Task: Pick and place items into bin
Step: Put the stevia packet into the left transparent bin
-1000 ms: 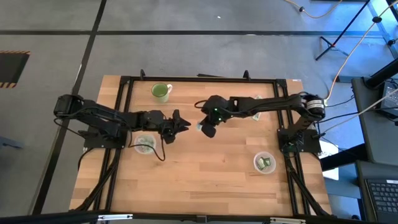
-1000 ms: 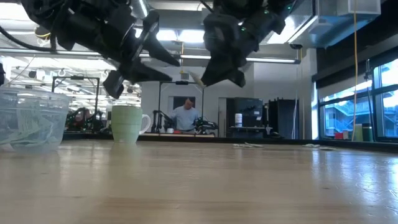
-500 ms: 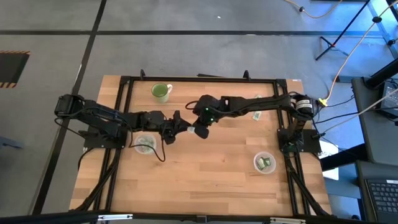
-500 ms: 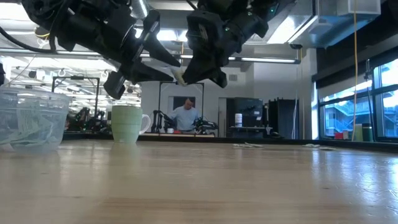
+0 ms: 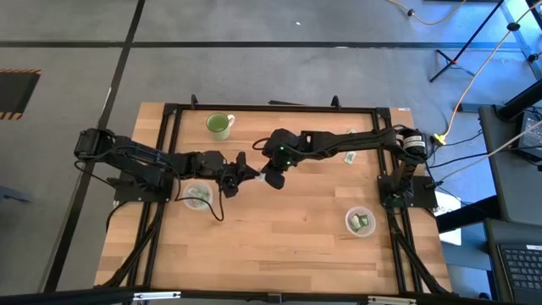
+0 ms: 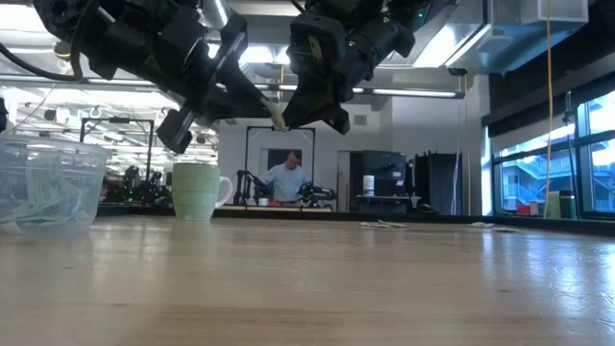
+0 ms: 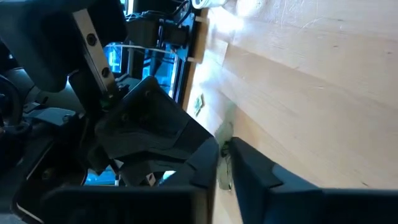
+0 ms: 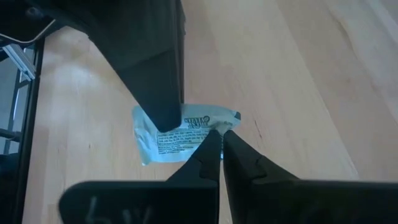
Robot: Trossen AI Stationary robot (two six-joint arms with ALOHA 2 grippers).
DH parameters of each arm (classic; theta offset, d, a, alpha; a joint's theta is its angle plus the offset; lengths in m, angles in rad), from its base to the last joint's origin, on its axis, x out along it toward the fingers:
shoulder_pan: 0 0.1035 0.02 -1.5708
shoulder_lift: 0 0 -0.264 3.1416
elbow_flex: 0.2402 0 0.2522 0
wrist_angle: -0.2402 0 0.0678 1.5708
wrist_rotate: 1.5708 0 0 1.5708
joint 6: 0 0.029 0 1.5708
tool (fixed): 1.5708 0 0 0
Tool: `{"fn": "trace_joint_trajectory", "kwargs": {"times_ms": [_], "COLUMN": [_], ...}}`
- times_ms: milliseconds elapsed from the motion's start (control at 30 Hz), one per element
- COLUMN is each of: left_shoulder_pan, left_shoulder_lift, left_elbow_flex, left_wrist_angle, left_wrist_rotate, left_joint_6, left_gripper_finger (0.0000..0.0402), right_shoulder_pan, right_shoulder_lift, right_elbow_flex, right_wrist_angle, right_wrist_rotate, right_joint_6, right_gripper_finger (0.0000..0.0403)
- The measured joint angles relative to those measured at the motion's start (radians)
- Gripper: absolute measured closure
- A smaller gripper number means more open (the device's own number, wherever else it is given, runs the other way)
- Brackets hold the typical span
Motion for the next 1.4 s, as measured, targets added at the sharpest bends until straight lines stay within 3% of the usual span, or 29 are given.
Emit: {"fn": "trace_joint_trajectory", "kwargs": {"times_ms": [133,433,633,800,933,1067,1267,1400], "left_shoulder_pan": [0.000,0.000,0.000,0.000,0.000,0.001,0.000,0.000], "left_shoulder_lift": [0.000,0.000,-0.009,-0.052,-0.130,-0.260,-0.398,-0.426], "left_elbow_flex": [0.000,0.000,0.000,0.000,0.000,0.046,0.262,0.347], "left_wrist_angle": [0.000,-0.033,-0.035,-0.060,-0.128,-0.395,-0.958,-1.216], "left_wrist_rotate": [0.000,-0.045,-0.047,-0.052,-0.105,-0.158,0.045,0.119], "left_joint_6": [0.000,-0.022,-0.157,-0.310,-0.515,-0.710,-1.051,-1.240], "left_gripper_finger": [0.0396,0.0399,0.0399,0.0399,0.0400,0.0399,0.0399,0.0399], "right_shoulder_pan": [0.000,-0.001,-0.006,-0.036,-0.061,-0.084,-0.112,-0.136], "right_shoulder_lift": [0.000,-0.002,-0.012,-0.014,-0.014,-0.014,-0.014,-0.014], "right_elbow_flex": [0.000,0.000,-0.001,-0.001,-0.001,-0.001,-0.001,-0.001], "right_wrist_angle": [0.000,-0.012,-0.114,-0.234,-0.325,-0.372,-0.371,-0.373], "right_wrist_rotate": [0.000,0.006,0.030,0.200,0.321,0.342,0.344,0.344], "right_joint_6": [-0.001,-0.077,-0.108,-0.108,-0.109,-0.115,-0.161,-0.161], "right_gripper_finger": [0.0396,0.0381,0.0296,0.0220,0.0188,0.0179,0.0179,0.0179]}}
